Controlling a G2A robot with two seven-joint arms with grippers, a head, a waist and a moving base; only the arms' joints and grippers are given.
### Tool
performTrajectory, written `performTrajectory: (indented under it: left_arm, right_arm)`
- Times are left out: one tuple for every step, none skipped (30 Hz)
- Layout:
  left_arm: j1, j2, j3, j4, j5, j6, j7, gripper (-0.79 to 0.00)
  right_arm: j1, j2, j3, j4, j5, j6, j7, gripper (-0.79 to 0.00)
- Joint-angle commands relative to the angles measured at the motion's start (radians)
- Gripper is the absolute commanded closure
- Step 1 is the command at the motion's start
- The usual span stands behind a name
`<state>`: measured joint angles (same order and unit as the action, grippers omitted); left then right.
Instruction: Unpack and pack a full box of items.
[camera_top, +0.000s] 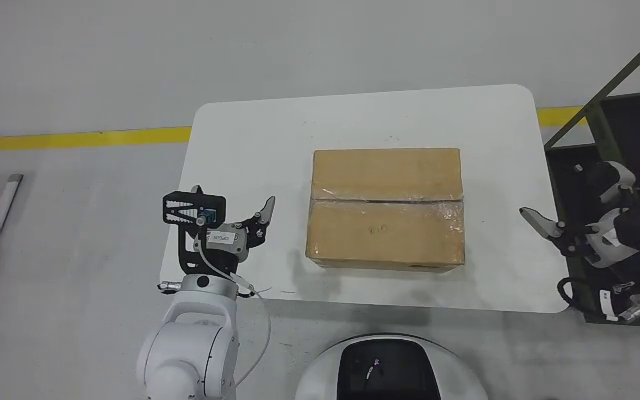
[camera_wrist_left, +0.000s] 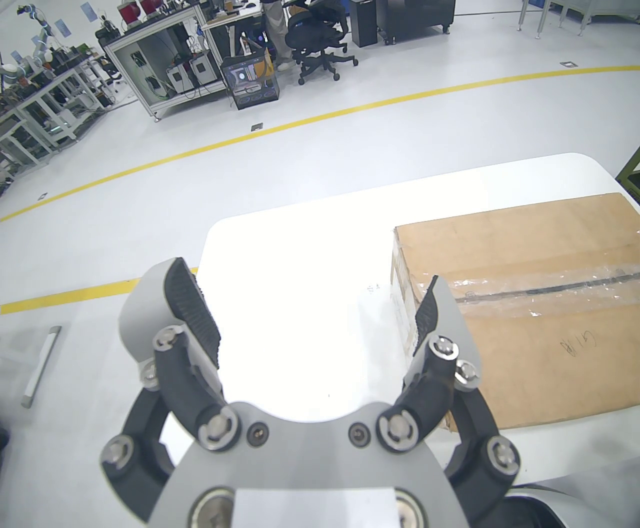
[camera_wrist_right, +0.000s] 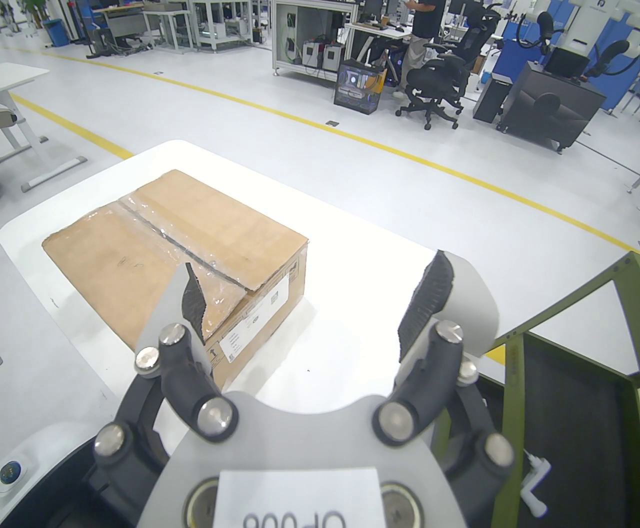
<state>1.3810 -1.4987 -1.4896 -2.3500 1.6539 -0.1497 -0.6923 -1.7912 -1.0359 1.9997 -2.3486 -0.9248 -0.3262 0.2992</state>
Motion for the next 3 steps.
performTrajectory:
  left_arm:
    - [0.0, 0.0, 0.0, 0.0, 0.0, 0.0, 0.0, -0.785]
    - [0.0, 0.0, 0.0, 0.0, 0.0, 0.0, 0.0, -0.785]
    - [0.0, 0.0, 0.0, 0.0, 0.0, 0.0, 0.0, -0.785]
  right_arm:
    - [0.0, 0.0, 0.0, 0.0, 0.0, 0.0, 0.0, -0.785]
    - [0.0, 0.0, 0.0, 0.0, 0.0, 0.0, 0.0, -0.785]
    - [0.0, 0.0, 0.0, 0.0, 0.0, 0.0, 0.0, -0.785]
